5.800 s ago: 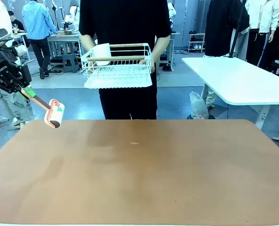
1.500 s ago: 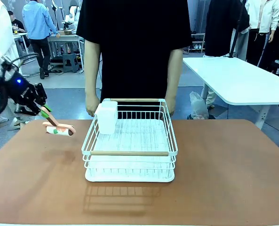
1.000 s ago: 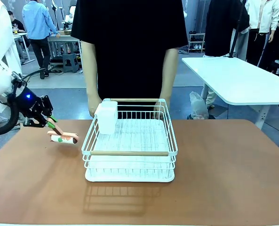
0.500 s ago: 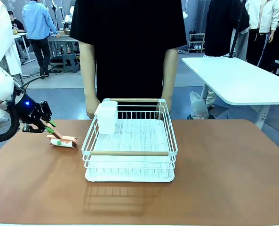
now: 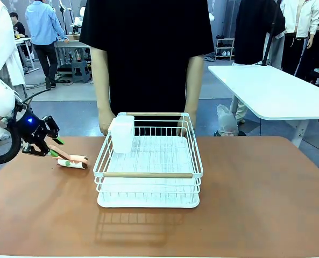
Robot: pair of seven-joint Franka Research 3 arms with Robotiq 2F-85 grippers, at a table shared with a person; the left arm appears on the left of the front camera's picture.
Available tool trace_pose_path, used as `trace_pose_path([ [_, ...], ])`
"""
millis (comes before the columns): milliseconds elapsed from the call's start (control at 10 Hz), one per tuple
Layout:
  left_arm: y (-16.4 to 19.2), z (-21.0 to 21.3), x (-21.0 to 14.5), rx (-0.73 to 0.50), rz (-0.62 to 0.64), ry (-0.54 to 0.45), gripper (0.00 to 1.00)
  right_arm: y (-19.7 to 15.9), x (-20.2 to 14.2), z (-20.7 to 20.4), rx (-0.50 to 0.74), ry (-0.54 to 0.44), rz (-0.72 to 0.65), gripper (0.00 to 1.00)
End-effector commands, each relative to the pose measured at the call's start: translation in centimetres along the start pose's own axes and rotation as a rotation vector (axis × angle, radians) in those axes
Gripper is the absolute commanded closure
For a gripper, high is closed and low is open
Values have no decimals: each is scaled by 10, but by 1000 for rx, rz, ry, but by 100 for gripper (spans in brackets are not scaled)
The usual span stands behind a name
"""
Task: Clean the table.
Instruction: Place the Lint Roller down when the Dish drying rack is positioned in the middle of the table.
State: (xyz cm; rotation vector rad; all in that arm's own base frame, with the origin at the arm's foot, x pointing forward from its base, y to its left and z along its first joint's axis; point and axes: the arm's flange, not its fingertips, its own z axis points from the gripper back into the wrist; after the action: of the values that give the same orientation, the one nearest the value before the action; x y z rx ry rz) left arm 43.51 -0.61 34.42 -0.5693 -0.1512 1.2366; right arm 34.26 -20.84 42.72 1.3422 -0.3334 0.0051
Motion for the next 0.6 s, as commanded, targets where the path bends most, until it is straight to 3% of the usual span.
trace_pose_path([
  [0, 18, 14, 7, 11, -21, 19, 0, 3, 0, 1, 3, -2, 10, 0],
  [100, 24, 20, 8, 38, -43, 12, 7, 3, 0, 1, 3, -2, 10, 0],
  [200, 30, 25, 9, 102, -89, 28, 1, 3, 0, 1, 3, -2, 10, 0],
  [400, 39, 36, 11, 135, -104, 53, 0, 3, 0, 1, 3, -2, 10, 0],
  [500, 45, 45, 6, 171, -170, 71, 0, 3, 0, 1, 3, -2, 10, 0],
])
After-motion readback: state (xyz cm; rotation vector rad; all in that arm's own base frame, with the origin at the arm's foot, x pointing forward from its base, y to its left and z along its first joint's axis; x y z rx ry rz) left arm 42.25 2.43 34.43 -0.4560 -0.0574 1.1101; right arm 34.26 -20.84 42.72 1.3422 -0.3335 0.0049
